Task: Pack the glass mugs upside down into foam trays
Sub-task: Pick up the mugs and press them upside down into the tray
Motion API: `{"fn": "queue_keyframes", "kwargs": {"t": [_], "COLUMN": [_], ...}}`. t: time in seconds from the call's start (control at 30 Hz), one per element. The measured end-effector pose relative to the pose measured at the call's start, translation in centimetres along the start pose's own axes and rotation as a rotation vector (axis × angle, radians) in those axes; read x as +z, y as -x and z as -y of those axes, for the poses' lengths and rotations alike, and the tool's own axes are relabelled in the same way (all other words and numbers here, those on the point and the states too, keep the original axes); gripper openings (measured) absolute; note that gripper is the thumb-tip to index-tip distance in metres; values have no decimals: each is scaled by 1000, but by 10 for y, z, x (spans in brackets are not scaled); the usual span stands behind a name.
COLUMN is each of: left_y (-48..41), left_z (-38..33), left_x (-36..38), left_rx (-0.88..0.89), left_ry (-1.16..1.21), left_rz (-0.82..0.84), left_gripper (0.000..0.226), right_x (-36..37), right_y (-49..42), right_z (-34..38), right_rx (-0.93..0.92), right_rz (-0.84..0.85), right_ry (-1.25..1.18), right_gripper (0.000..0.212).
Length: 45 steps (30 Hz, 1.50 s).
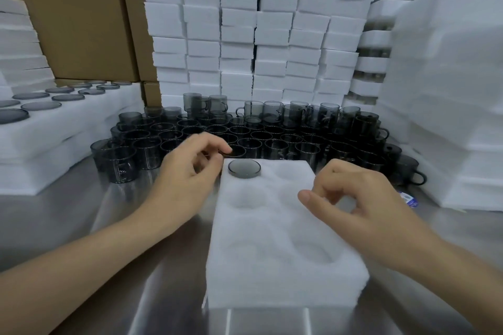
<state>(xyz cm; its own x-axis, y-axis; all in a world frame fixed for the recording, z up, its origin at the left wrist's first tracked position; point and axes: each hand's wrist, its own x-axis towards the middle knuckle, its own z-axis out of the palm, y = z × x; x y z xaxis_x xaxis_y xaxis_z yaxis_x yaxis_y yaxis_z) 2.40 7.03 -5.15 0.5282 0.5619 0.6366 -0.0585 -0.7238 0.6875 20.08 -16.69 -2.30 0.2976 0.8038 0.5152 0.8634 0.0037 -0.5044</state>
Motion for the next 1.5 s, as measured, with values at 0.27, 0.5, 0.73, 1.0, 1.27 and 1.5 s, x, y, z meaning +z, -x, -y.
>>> {"fn": "queue_keyframes", "kwargs": {"t": [0.27, 0.5, 0.73, 1.0, 1.27, 1.5], "left_y": [-15, -17, -7, 27, 37, 37], "left_z": [33, 35, 6, -55, -68, -63], "left_x": [-7, -9, -8, 10, 9, 13], "left_rx": [-21, -120, 11, 386, 424, 146], "left_ry": [-702, -684, -103, -10, 23, 138], "left_rz": [7, -28, -200, 79, 211, 192], "left_gripper": [40, 5, 10, 9, 27, 31], "right_x": [1, 2, 1, 2, 3, 5], "right_y": [1, 2, 3, 5, 5, 4], "right_z": [4, 4, 2, 6, 7, 6], "right_rx": [25, 30, 3, -106, -236, -297], "right_rz": [-21, -22, -26, -106, -146, -178], "right_ry": [-50, -47, 25, 121, 57, 60], "right_gripper": [48, 46, 45, 30, 38, 32]}}
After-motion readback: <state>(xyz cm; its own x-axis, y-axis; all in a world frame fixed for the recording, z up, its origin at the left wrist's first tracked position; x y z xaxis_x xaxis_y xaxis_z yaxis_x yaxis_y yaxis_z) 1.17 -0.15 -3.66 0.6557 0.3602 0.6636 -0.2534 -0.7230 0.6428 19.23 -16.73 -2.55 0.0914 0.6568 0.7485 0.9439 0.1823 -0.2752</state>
